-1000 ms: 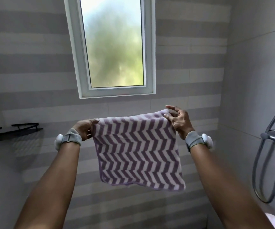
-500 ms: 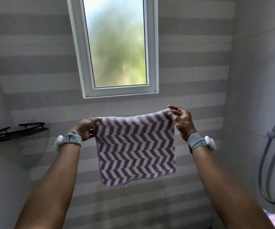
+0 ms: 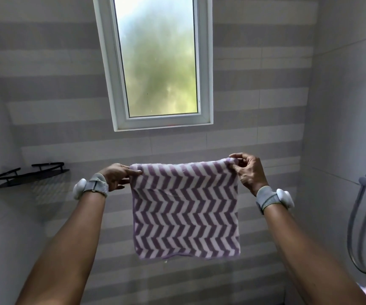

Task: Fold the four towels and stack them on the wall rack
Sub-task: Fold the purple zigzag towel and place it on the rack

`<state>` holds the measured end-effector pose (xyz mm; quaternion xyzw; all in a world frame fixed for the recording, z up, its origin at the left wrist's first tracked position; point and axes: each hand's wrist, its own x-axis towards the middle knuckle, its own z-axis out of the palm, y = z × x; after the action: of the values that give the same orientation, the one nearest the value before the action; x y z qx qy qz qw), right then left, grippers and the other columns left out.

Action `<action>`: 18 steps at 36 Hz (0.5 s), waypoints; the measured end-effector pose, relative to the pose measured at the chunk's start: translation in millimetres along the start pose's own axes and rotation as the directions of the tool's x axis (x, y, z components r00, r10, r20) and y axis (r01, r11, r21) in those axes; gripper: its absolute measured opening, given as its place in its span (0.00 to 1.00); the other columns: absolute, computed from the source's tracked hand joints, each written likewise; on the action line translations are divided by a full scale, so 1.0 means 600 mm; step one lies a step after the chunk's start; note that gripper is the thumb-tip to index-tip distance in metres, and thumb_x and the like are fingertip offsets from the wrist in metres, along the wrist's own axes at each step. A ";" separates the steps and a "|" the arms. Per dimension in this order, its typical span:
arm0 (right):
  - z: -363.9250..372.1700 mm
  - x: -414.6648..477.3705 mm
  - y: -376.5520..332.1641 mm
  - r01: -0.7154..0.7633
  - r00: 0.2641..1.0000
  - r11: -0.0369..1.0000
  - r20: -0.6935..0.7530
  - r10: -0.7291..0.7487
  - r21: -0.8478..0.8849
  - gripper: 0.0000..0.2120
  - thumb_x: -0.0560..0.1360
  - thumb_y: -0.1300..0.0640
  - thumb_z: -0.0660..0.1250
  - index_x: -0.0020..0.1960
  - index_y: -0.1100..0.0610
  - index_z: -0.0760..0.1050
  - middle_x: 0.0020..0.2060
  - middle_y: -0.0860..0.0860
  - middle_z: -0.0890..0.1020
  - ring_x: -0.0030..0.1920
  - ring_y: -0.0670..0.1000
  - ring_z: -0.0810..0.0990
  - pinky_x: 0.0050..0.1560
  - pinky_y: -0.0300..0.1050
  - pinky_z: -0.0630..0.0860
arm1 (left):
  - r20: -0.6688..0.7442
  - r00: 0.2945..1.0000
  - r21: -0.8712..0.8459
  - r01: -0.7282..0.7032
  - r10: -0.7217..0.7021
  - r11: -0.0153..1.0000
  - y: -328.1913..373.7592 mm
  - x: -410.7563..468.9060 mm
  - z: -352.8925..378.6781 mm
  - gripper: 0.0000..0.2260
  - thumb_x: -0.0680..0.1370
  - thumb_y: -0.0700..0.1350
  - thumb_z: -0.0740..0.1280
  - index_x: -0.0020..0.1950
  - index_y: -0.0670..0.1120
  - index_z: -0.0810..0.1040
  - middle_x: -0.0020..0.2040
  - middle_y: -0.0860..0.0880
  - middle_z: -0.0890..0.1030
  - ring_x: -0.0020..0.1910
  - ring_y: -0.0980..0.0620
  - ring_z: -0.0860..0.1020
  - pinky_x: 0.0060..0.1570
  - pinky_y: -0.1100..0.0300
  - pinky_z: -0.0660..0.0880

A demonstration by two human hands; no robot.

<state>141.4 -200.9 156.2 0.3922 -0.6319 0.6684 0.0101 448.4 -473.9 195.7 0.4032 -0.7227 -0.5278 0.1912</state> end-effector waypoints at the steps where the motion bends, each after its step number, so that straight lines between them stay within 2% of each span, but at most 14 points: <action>1: -0.002 0.000 0.002 0.001 1.000 1.000 0.001 -0.001 -0.020 0.06 0.75 0.62 0.74 0.51 0.59 0.82 0.45 0.56 0.86 0.43 0.47 0.83 0.46 0.34 0.80 | -0.013 1.000 -0.006 -0.017 0.017 1.000 0.000 -0.001 0.002 0.12 0.73 0.48 0.75 0.55 0.48 0.83 0.51 0.52 0.82 0.47 0.52 0.77 0.55 0.53 0.65; 3: -0.004 -0.001 0.009 0.013 1.000 0.994 -0.016 -0.015 -0.107 0.05 0.74 0.60 0.74 0.49 0.57 0.82 0.44 0.52 0.86 0.44 0.47 0.84 0.47 0.37 0.80 | -0.056 0.996 -0.003 -0.069 0.068 0.998 0.001 0.002 0.006 0.14 0.74 0.50 0.74 0.58 0.48 0.82 0.54 0.52 0.82 0.53 0.51 0.77 0.58 0.50 0.64; 5: -0.005 -0.002 0.017 0.038 0.997 0.971 -0.054 -0.052 -0.235 0.03 0.74 0.58 0.74 0.47 0.52 0.82 0.43 0.48 0.85 0.46 0.48 0.83 0.49 0.42 0.80 | -0.111 0.982 -0.009 -0.153 0.151 0.988 0.002 0.005 0.011 0.12 0.75 0.49 0.74 0.56 0.47 0.82 0.53 0.52 0.82 0.58 0.50 0.76 0.59 0.51 0.63; 8: -0.005 -0.005 0.021 0.071 0.992 0.940 -0.073 -0.101 -0.332 0.03 0.75 0.60 0.72 0.47 0.52 0.81 0.43 0.48 0.83 0.47 0.49 0.81 0.50 0.40 0.74 | -0.147 0.926 -0.045 -0.358 0.348 0.933 0.001 0.011 0.020 0.02 0.76 0.43 0.72 0.48 0.48 0.83 0.43 0.56 0.85 0.58 0.47 0.79 0.54 0.61 0.76; 10: -0.006 -0.002 0.019 0.092 0.994 0.941 -0.030 -0.107 -0.325 0.03 0.76 0.60 0.70 0.48 0.54 0.78 0.47 0.52 0.82 0.49 0.49 0.80 0.49 0.36 0.72 | -0.159 0.895 -0.021 -0.426 0.418 0.904 0.001 0.007 0.023 0.03 0.77 0.45 0.71 0.48 0.47 0.83 0.43 0.54 0.85 0.55 0.46 0.81 0.51 0.61 0.79; 13: -0.013 0.010 0.009 0.083 0.996 0.968 0.044 -0.075 -0.235 0.03 0.78 0.59 0.68 0.50 0.55 0.74 0.52 0.56 0.77 0.48 0.48 0.80 0.43 0.31 0.75 | -0.170 0.872 -0.012 -0.468 0.459 0.884 0.004 0.002 0.020 0.15 0.78 0.54 0.69 0.54 0.43 0.82 0.50 0.45 0.85 0.54 0.45 0.82 0.57 0.50 0.79; 15: -0.016 0.014 -0.006 0.104 0.993 0.972 0.076 -0.090 -0.212 0.04 0.80 0.59 0.66 0.51 0.57 0.72 0.48 0.55 0.78 0.47 0.51 0.79 0.44 0.36 0.76 | -0.191 0.849 -0.035 -0.508 0.493 0.861 0.009 -0.003 0.018 0.17 0.77 0.57 0.68 0.54 0.44 0.82 0.51 0.45 0.85 0.52 0.46 0.83 0.58 0.46 0.79; 18: -0.020 0.009 -0.036 0.125 0.989 0.982 0.095 -0.112 -0.139 0.05 0.81 0.59 0.64 0.53 0.59 0.69 0.47 0.56 0.78 0.47 0.53 0.79 0.45 0.43 0.79 | -0.242 0.814 -0.109 -0.563 0.528 0.819 0.021 -0.020 0.023 0.17 0.77 0.57 0.69 0.55 0.44 0.82 0.51 0.45 0.85 0.49 0.49 0.82 0.57 0.49 0.79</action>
<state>142.8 -188.9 178.2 0.4561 -0.6540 0.6014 0.0510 441.3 -454.7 204.2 0.2109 -0.7356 -0.4686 0.4414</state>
